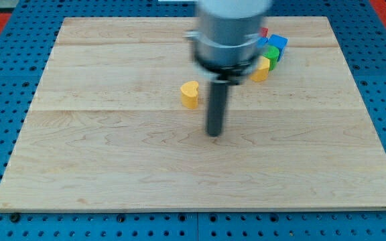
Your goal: Push the yellow heart into the group of blocks
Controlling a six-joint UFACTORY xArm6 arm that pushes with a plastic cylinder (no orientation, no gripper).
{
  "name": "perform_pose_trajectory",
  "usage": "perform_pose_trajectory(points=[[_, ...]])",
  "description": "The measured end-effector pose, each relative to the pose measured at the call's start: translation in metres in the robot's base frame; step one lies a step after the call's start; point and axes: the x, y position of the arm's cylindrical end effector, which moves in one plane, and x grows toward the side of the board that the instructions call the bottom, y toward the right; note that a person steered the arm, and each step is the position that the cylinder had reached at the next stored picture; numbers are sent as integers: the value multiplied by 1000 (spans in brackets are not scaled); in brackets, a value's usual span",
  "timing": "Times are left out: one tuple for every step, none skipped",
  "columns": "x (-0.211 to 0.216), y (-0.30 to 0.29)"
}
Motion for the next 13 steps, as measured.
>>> perform_pose_trajectory(points=[[-40, -16], [-46, -28], [-58, -28], [-81, -23], [-85, 28], [-86, 79], [-86, 96], [-97, 66], [-118, 36], [-120, 46], [-89, 65], [-113, 116], [-127, 88]])
